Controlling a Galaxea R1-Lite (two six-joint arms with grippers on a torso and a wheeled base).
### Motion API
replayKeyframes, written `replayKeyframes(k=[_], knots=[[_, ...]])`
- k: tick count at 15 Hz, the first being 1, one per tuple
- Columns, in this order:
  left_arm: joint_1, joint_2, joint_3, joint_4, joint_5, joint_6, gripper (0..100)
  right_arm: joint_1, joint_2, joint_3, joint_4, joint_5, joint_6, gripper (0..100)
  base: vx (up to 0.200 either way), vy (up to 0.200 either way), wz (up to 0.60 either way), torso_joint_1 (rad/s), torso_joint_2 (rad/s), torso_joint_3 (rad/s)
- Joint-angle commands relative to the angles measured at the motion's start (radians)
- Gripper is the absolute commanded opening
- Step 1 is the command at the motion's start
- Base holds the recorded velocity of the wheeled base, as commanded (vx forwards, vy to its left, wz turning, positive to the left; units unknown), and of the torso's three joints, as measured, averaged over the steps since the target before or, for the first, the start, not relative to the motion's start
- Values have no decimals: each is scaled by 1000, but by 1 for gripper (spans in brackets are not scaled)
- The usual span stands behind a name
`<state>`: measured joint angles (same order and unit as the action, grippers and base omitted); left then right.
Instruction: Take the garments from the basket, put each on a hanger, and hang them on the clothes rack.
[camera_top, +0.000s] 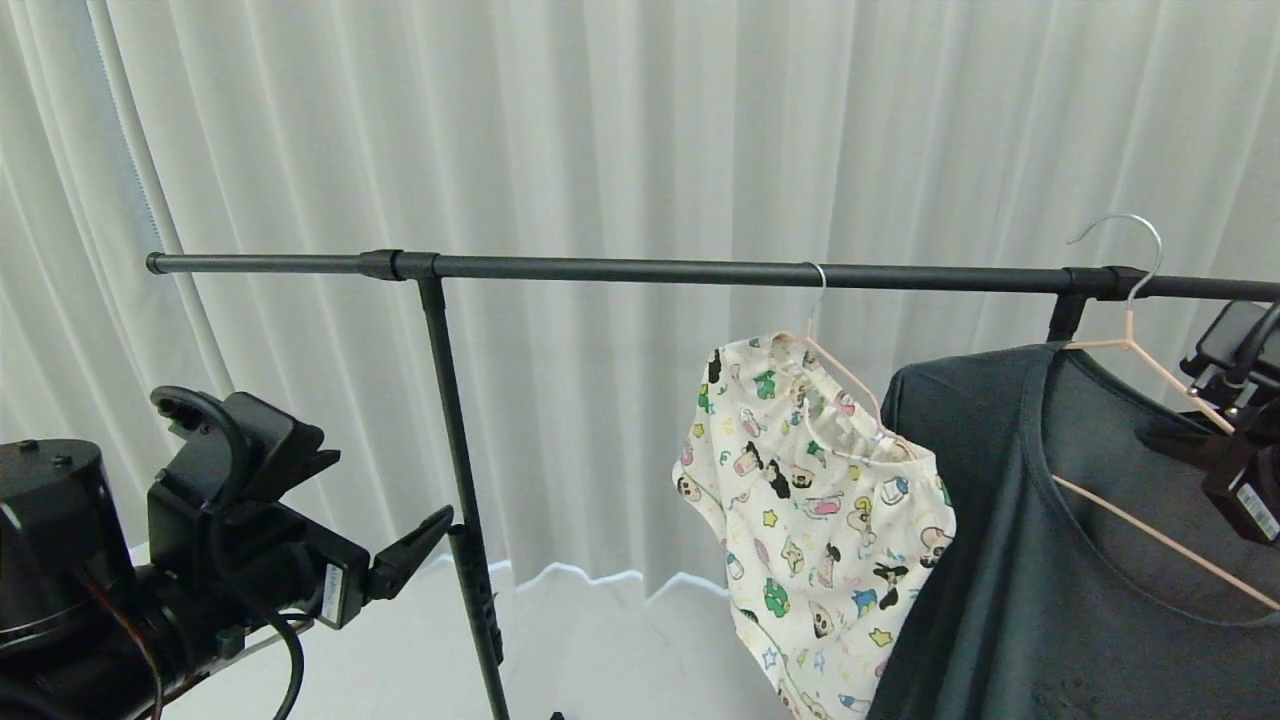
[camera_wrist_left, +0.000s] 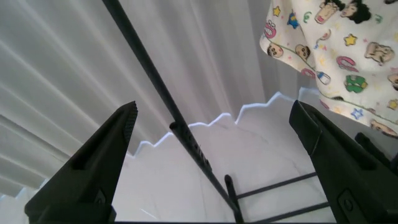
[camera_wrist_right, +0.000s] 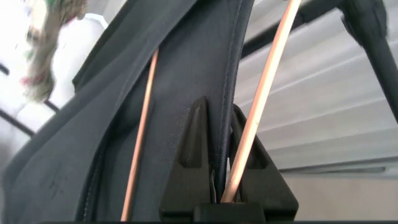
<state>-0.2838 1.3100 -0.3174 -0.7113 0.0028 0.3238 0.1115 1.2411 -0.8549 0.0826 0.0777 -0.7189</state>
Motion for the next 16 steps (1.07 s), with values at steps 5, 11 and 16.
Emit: replayKeyframes(k=[5, 11, 16], knots=[[-9, 3, 0, 0, 2, 0, 100, 0, 17, 2, -1, 1, 1, 0, 200, 0, 0, 3, 2, 0], [-12, 3, 0, 0, 2, 0, 100, 0, 141, 2, -86, -24, 15, 0, 0, 0, 0, 0, 0, 0], [-18, 0, 0, 0, 2, 4, 100, 8, 209, 10, -135, -42, 15, 0, 0, 0, 0, 0, 0, 0]])
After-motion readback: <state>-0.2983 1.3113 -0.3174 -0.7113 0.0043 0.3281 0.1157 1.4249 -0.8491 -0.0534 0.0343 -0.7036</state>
